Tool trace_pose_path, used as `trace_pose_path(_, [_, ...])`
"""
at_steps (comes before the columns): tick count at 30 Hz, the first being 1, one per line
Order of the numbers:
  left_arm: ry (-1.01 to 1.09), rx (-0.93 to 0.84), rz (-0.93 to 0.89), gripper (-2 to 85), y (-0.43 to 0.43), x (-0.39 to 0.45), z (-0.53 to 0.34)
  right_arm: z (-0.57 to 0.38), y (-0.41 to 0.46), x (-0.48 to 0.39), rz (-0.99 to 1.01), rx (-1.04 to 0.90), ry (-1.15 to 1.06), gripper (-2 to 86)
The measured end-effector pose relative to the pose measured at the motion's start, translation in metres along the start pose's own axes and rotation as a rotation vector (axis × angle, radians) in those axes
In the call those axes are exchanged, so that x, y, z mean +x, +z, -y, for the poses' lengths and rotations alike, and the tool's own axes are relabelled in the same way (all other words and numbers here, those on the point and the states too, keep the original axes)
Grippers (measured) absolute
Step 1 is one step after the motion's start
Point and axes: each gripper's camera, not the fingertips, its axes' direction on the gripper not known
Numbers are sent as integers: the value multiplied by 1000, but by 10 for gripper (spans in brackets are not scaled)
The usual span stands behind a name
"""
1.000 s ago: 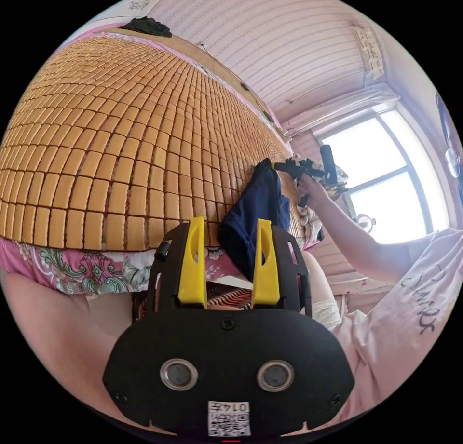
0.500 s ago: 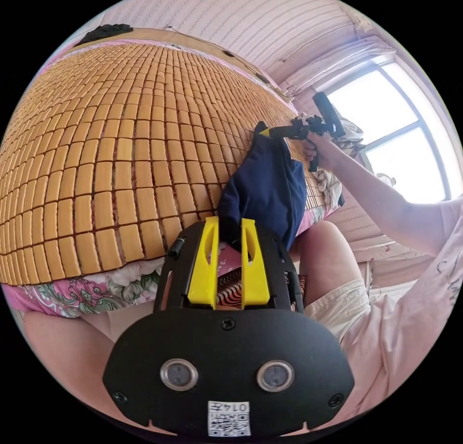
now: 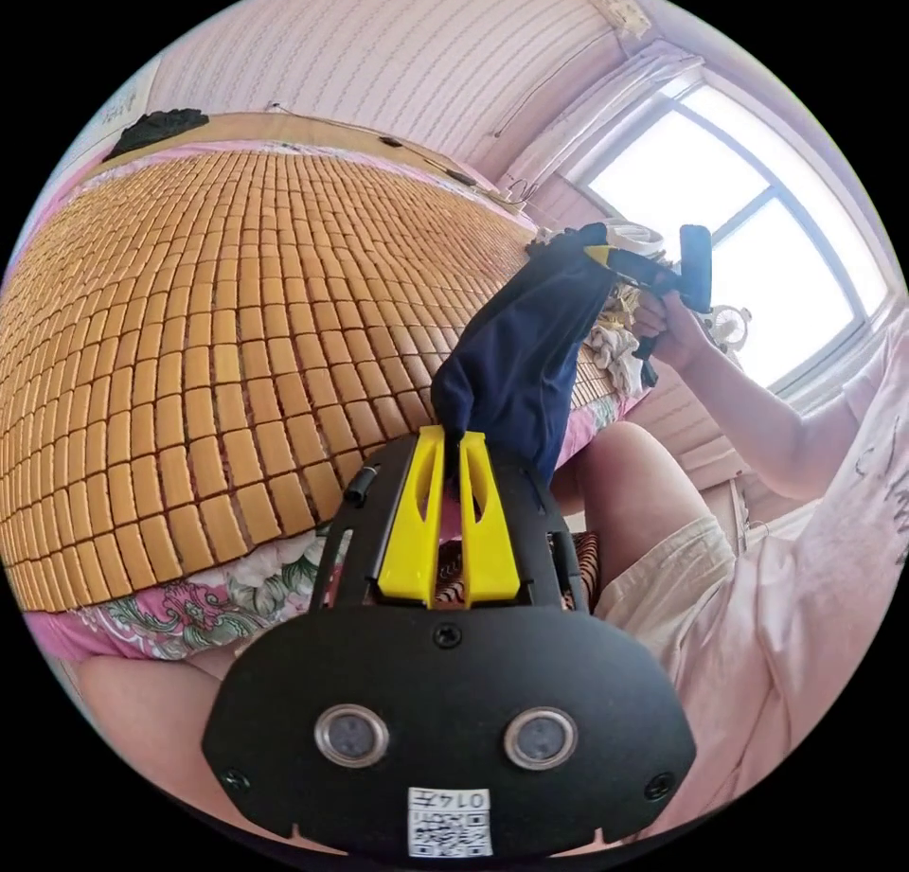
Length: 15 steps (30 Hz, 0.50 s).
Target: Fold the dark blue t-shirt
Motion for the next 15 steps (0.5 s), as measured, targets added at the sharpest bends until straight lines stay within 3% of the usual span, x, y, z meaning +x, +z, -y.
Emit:
trace_pose_path(4, [144, 93, 47, -1, -44, 43, -26, -7, -40, -45, -12, 118, -1, 16])
trace_pose_path(10, [187, 271, 191, -3, -135, 86, -75, 46, -54, -122, 109, 213, -143, 16])
trace_pose_path(15, [80, 467, 344, -4, -227, 98, -137, 143, -10, -209, 314, 211, -312, 16])
